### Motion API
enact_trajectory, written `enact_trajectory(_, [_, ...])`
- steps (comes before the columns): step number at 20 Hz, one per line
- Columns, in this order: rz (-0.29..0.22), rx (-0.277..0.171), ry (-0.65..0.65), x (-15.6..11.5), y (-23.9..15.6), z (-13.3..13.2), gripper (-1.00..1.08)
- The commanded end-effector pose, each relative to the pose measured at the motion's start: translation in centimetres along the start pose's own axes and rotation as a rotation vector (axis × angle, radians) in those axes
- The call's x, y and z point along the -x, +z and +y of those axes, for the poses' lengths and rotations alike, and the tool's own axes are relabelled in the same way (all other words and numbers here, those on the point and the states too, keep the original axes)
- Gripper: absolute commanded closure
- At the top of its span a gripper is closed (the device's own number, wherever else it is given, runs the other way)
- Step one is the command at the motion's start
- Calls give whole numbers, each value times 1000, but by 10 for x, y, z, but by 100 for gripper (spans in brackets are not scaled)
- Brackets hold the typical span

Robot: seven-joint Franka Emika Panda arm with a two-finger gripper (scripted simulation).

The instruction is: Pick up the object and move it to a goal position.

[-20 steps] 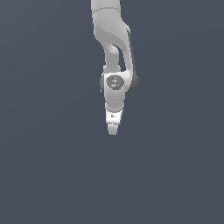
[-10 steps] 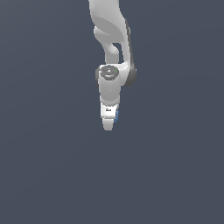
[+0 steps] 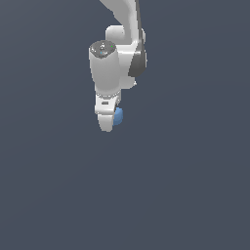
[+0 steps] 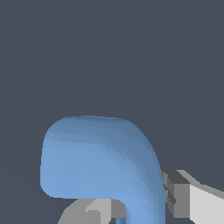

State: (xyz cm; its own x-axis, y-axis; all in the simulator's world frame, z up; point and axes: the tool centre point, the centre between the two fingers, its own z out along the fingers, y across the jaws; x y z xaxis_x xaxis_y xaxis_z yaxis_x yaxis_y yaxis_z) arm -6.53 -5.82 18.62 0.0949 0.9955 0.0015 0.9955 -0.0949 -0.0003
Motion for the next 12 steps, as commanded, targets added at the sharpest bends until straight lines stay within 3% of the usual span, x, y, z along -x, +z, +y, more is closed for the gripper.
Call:
enact_trajectory(1, [2,0,-1,15,-28,-1,108])
enact_trajectory(12, [3,1,-1,77,-144,-3,108])
